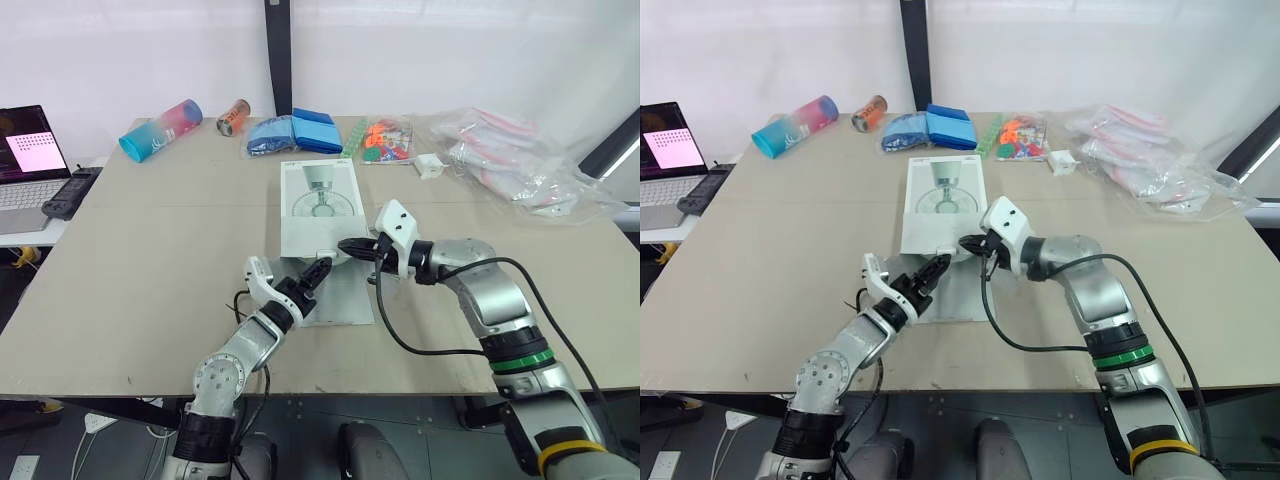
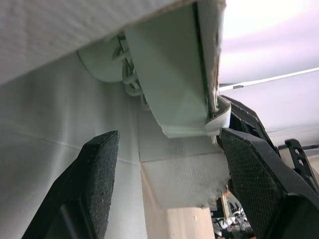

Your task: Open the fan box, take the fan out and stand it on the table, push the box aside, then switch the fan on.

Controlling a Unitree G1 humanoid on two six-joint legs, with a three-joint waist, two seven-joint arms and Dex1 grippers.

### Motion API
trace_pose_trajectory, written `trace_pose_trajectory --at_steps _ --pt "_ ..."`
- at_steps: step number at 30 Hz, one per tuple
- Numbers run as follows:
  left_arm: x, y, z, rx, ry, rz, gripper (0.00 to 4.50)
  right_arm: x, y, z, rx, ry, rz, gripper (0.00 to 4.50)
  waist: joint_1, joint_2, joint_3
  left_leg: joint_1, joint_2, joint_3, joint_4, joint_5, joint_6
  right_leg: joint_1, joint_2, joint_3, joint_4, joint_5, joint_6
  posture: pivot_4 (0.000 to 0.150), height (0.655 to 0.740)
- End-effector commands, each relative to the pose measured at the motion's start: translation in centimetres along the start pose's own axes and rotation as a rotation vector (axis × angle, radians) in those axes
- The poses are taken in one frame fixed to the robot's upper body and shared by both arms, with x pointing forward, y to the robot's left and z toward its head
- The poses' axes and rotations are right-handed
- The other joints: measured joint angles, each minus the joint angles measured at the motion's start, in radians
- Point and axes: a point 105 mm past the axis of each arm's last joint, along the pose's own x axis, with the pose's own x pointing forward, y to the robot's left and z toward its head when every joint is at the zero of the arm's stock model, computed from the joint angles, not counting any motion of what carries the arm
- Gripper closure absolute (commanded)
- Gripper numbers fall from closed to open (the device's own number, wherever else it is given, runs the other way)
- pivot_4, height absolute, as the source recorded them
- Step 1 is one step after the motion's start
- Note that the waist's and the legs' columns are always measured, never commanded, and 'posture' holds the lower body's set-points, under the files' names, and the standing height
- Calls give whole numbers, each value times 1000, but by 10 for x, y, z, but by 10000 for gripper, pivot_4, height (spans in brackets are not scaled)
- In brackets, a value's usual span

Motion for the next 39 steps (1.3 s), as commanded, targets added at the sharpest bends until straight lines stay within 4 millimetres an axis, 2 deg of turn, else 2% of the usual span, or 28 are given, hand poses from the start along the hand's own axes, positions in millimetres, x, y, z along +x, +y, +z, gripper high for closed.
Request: trace_pose_trajectory --at_steps 1,13,24,39 --pt "15 -13 -25 -149 8 -40 10763 -1 2 -6 5 27 4 45000 0 0 0 0 0 0 0 0 0 0 0 0 0 0 0 1500 7400" --pt "19 -17 -19 -150 -23 -71 10763 -1 3 -8 9 32 1 45000 -2 -1 0 -1 0 -1 -2 0 0 -1 0 0 -3 0 0 1500 7400" --pt "22 -14 -23 -210 -12 -59 10763 0 4 -8 10 35 6 45000 -2 -1 1 -1 0 -1 -2 0 0 -1 1 0 -3 0 1 1500 7400" --pt "19 -29 -10 -176 -81 -144 10763 -1 4 -11 13 42 3 45000 -2 -1 1 -2 0 -1 -2 0 0 -1 0 0 -4 0 1 1500 7400"
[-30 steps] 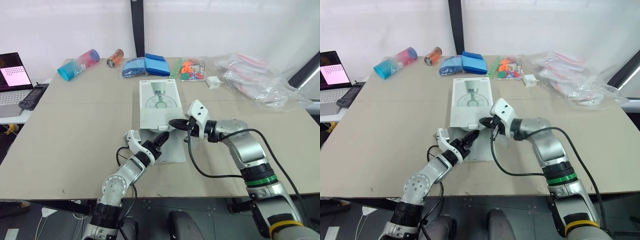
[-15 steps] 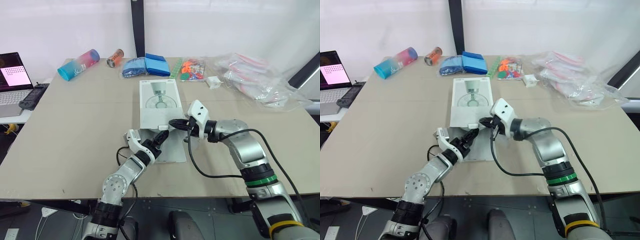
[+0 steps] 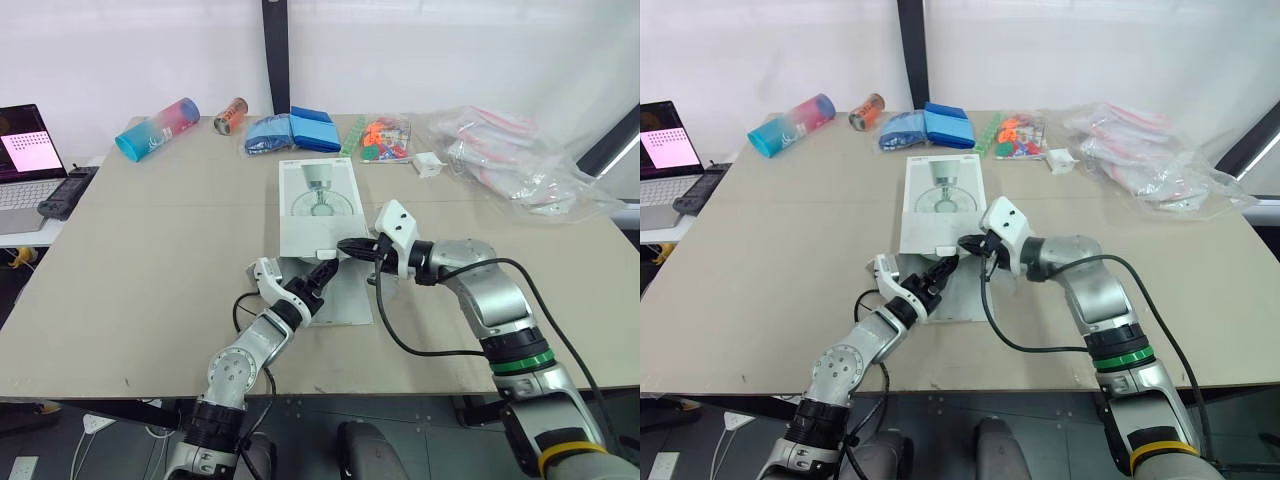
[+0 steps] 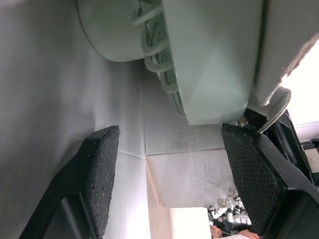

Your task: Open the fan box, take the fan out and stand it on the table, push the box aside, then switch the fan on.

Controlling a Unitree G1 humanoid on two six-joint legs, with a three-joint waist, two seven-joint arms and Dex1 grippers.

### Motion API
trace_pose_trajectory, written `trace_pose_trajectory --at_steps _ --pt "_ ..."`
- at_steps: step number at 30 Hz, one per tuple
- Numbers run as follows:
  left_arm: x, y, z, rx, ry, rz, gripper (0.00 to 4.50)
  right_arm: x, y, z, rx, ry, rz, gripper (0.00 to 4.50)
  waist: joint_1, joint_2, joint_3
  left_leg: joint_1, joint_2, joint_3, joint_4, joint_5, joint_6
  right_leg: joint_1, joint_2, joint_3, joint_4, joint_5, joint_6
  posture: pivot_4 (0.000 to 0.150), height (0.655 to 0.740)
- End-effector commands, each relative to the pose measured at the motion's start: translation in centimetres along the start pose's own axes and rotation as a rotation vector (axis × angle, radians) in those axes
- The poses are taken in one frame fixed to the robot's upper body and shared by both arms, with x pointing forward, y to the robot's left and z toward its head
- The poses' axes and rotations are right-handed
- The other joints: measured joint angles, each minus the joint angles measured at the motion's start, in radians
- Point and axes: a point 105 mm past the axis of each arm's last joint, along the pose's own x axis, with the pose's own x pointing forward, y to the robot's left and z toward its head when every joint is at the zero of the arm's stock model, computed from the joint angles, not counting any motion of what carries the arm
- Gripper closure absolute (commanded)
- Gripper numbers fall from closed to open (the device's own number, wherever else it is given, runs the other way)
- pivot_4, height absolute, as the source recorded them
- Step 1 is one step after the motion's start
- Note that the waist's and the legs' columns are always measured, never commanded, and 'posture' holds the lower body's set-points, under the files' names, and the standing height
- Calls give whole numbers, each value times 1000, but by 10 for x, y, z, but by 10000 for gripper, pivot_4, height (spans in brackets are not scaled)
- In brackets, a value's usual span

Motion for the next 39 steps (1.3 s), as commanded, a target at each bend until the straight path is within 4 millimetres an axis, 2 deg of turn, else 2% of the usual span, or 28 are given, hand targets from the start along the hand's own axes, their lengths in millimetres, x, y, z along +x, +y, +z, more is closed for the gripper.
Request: trace_pose_trajectory --at_steps 1,11,14,19,24,28,31,33,39 --pt "8 -36 -5 -138 -85 -139 10763 0 2 -13 19 47 2 45000 0 0 0 0 0 0 0 0 0 0 0 0 0 0 0 1500 7400" --pt "8 -31 2 -173 -130 -136 10763 0 4 -13 17 52 8 45000 0 0 0 0 0 0 -1 0 0 0 0 0 -1 0 0 1500 7400" --pt "8 -38 6 -182 -144 -173 10763 0 4 -14 18 54 5 45000 0 0 1 0 0 0 -1 0 0 0 0 0 -1 0 0 1500 7400" --pt "11 -33 -9 -148 -65 -142 10763 -1 5 -15 20 57 4 45000 0 -1 1 0 0 -1 -1 0 0 0 0 -1 -1 0 0 1500 7400" --pt "12 -28 -11 -156 -58 -121 10763 -2 5 -15 21 56 2 45000 1 -1 1 -1 0 -1 -1 0 0 0 0 -1 -1 0 0 1500 7400" --pt "13 -24 -16 -136 -29 -113 20686 -2 5 -15 21 57 3 45000 1 -1 1 -1 0 -1 -1 0 0 0 0 -1 -2 0 0 1500 7400" --pt "12 -25 -16 -136 -30 -120 31349 -2 6 -15 21 57 3 45000 1 -1 1 -1 0 -1 -1 0 0 0 0 -1 -2 0 0 1500 7400" --pt "12 -25 -17 -128 -22 -123 35466 -2 6 -16 21 58 3 45000 0 -1 1 0 0 -1 -1 0 0 0 0 -1 -2 0 0 1500 7400" --pt "5 -22 -20 -138 -1 -126 35466 -2 6 -16 20 58 5 45000 0 -1 1 -1 0 -1 -2 0 0 0 0 -1 -3 0 1 1500 7400"
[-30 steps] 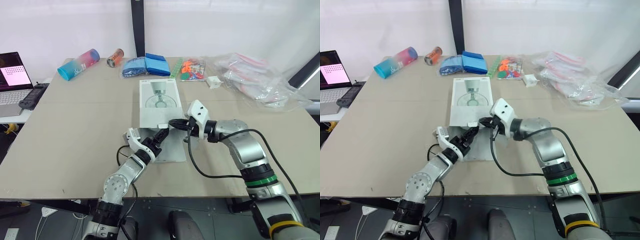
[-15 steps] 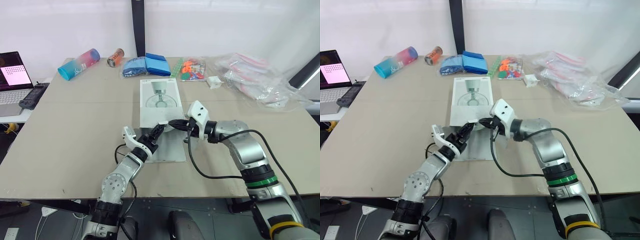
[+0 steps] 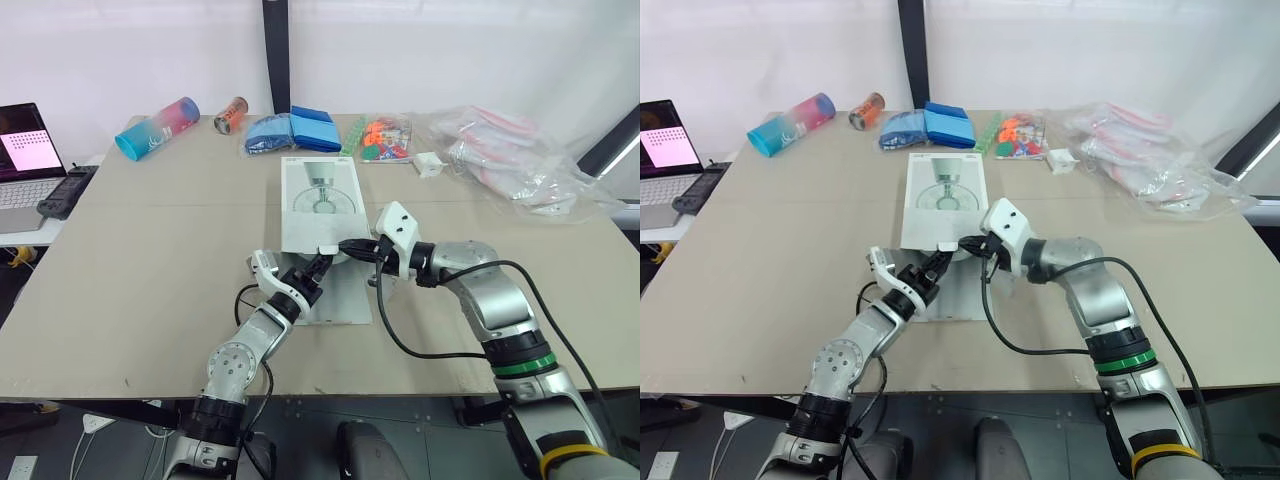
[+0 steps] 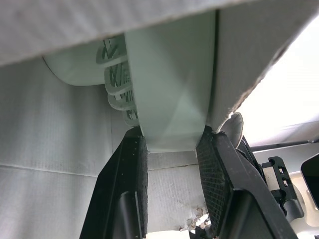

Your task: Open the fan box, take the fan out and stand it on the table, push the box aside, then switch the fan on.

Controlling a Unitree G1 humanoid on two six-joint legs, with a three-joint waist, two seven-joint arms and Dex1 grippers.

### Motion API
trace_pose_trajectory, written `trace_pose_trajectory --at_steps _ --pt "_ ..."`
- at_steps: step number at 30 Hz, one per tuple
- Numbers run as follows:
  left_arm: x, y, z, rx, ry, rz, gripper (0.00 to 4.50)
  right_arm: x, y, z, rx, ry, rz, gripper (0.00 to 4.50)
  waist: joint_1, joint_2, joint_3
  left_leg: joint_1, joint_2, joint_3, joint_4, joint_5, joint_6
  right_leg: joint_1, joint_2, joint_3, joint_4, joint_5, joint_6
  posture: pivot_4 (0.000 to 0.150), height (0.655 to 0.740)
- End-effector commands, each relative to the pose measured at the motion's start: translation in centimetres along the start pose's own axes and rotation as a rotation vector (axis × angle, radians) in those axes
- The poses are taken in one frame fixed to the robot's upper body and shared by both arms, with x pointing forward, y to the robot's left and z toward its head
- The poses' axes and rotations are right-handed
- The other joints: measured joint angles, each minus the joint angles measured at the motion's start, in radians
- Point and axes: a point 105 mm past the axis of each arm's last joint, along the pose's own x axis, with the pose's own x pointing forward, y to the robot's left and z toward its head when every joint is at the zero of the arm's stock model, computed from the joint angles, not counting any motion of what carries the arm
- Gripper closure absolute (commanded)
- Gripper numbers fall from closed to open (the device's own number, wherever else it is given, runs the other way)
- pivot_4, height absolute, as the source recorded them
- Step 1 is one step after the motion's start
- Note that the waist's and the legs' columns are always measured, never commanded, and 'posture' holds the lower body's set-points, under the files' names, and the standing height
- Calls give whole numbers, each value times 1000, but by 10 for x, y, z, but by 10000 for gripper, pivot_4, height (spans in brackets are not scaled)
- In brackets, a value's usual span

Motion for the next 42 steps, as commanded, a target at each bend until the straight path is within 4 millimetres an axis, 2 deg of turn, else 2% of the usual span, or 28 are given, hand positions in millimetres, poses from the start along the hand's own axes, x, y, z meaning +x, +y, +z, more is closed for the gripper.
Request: trace_pose_trajectory --at_steps 1,8,18,33,40,41,42 --pt "2 -11 -26 -115 19 -42 35466 0 4 -15 28 59 11 45000 0 0 0 0 0 0 0 0 0 0 0 0 0 0 0 1500 7400" --pt "-6 -12 -25 -95 45 -48 35466 1 5 -16 31 57 11 45000 0 0 0 0 0 0 -1 0 0 0 0 0 -1 0 0 1500 7400" --pt "-17 -22 -36 -85 142 -89 35467 3 5 -16 32 53 14 45000 0 0 0 0 0 0 -2 0 0 0 0 0 -2 0 0 1500 7400" --pt "-70 -40 -41 -100 294 -152 35467 3 4 -17 31 54 17 45000 1 0 0 0 0 -1 -3 0 -1 0 -1 0 -2 -1 0 1500 7400" --pt "-70 -34 -44 -115 306 -120 35467 4 4 -16 30 51 18 45000 1 0 0 0 0 -1 -3 0 -1 0 -1 -1 -2 -1 0 1500 7400" --pt "-70 -34 -44 -116 310 -122 25116 4 4 -17 30 51 17 45000 1 0 1 0 0 -1 -3 0 -1 0 -1 -1 -2 -1 0 1500 7400" --pt "-70 -34 -44 -117 311 -121 22208 4 4 -17 30 52 17 45000 1 0 0 0 0 -1 -3 0 -1 0 -1 -1 -2 -1 0 1500 7400"
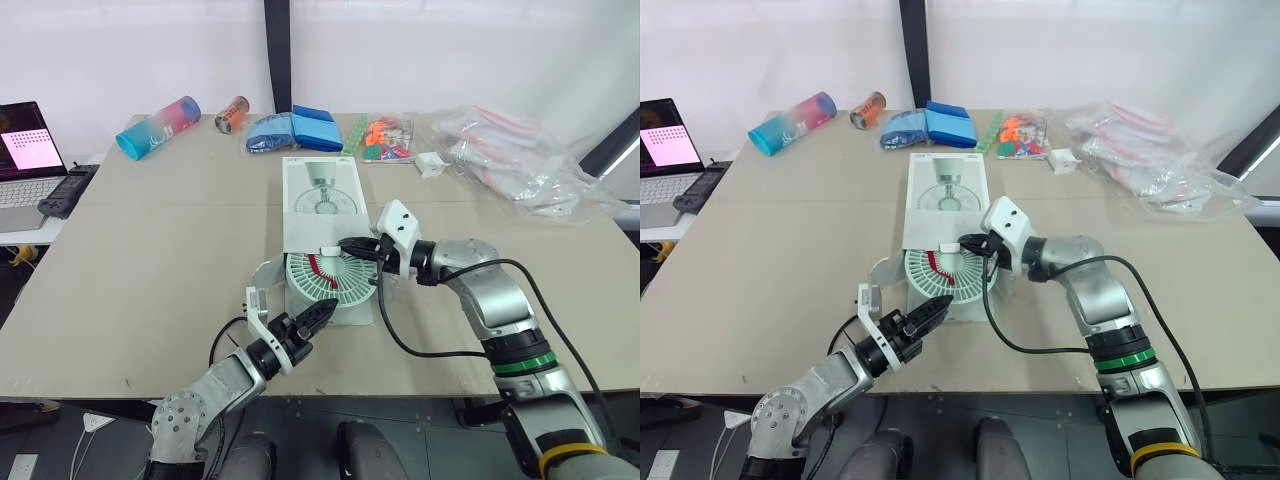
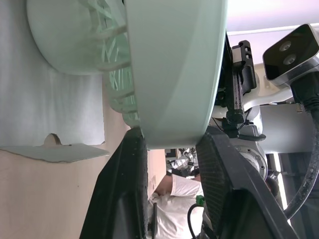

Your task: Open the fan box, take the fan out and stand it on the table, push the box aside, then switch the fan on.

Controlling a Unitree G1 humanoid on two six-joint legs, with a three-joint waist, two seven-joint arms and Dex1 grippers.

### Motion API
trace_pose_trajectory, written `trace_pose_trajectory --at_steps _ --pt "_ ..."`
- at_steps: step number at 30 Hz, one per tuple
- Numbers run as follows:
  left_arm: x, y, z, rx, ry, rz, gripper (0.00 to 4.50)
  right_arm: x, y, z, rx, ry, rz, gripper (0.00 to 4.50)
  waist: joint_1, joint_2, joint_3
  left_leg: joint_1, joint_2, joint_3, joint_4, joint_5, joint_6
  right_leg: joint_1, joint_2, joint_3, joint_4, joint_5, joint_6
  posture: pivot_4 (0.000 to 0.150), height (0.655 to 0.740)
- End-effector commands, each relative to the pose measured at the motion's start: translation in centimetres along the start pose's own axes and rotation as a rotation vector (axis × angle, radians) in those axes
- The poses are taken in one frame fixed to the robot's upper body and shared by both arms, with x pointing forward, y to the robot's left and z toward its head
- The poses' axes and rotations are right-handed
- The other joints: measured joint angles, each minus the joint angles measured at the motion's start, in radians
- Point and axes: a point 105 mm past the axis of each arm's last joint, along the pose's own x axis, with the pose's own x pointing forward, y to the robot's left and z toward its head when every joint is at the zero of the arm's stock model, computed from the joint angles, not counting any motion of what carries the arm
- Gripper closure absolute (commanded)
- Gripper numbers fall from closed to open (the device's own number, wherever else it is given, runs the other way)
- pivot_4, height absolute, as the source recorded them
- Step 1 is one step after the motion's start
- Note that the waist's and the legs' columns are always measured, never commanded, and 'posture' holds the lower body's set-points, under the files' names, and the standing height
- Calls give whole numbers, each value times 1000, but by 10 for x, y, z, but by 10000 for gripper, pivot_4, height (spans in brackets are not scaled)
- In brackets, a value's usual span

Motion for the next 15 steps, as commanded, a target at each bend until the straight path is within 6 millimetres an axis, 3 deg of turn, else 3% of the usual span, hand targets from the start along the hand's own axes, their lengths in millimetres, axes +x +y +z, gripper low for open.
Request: trace_pose_trajectory --at_steps 1,3,5,7,15 --pt "5 -19 -12 -11 63 -87 18846 2 5 -18 39 63 10 45000 0 0 0 0 0 0 0 0 0 0 0 0 0 0 0 1500 7400" --pt "4 -19 -12 4 66 -81 13360 1 5 -19 39 65 9 45000 0 0 0 0 0 0 0 0 0 0 0 0 0 0 0 1500 7400" --pt "0 -17 -7 40 49 -56 4629 0 5 -19 38 66 7 45000 0 0 0 0 0 0 0 0 0 0 0 0 0 0 0 1500 7400" --pt "-4 -15 2 78 13 -22 375 -1 5 -19 39 67 5 45000 0 0 0 0 0 0 0 0 0 0 0 0 0 0 0 1500 7400" --pt "-24 -8 33 128 -121 75 375 1 0 -17 44 48 -13 45000 0 0 0 0 0 0 0 0 0 0 0 0 0 0 -1 1500 7400"
